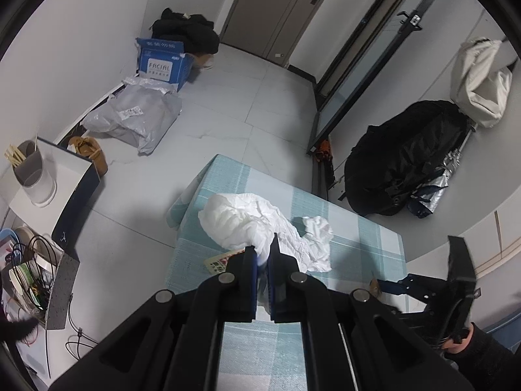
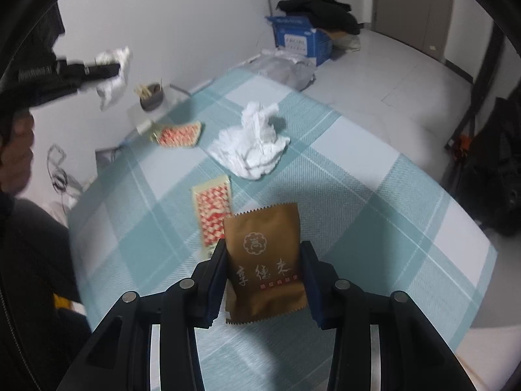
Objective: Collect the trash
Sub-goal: 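Carry the tissue with the left tool while the right tool carries the brown sachet to the bin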
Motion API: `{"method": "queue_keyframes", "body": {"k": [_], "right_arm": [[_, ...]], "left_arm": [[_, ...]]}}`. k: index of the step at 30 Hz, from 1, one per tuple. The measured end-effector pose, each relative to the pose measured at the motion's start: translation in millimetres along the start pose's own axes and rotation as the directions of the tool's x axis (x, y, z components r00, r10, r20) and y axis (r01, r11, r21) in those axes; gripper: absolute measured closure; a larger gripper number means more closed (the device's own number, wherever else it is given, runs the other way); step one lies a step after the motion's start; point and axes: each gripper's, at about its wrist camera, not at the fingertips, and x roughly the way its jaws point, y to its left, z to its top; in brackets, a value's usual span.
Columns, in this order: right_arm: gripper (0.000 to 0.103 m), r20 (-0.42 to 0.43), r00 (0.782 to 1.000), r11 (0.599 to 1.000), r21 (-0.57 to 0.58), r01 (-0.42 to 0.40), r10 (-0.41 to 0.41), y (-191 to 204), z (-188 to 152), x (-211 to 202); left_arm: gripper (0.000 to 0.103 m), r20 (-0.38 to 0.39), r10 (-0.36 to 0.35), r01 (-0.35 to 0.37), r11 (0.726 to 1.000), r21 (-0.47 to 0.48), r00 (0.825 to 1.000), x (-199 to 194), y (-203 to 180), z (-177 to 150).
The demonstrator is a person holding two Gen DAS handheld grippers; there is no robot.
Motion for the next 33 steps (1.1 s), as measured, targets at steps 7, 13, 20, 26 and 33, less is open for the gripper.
{"method": "queue_keyframes", "body": {"k": [7,13,20,26,33], "right_arm": [[0.062,0.149,0.987,0.993,0.093,-0.076,0.061,10.1,-4.1,-59.0],[0.062,0.293,0.955,0.984,0.148,-0.098,0.051,26.4,-14.5,-129.8],[0.062,0.416,0.909,0.979,0.187,-0.078,-0.007,42.3,-38.1,-218.5],[0.062,0.505,0.858,0.972,0.234,-0.031,-0.094,50.8,-68.6,-294.0],[0.062,0.581,0.77,0.935,0.352,0.052,-0.261,47.6,-136.4,-373.9]], "left_arm": [[0.102,0.034,-0.019,0.017,0.999,0.047,0.999,-14.2,-30.6,-8.8],[0.102,0.061,-0.091,0.082,0.988,0.128,0.994,-40.6,-74.5,-18.3],[0.102,0.085,-0.204,0.179,0.955,0.235,0.975,-87.9,-131.6,-31.0],[0.102,0.113,-0.287,0.234,0.91,0.341,0.951,-133.2,-184.0,-40.7],[0.102,0.081,-0.37,0.3,0.846,0.44,0.925,-157.5,-239.5,-62.0]]}}
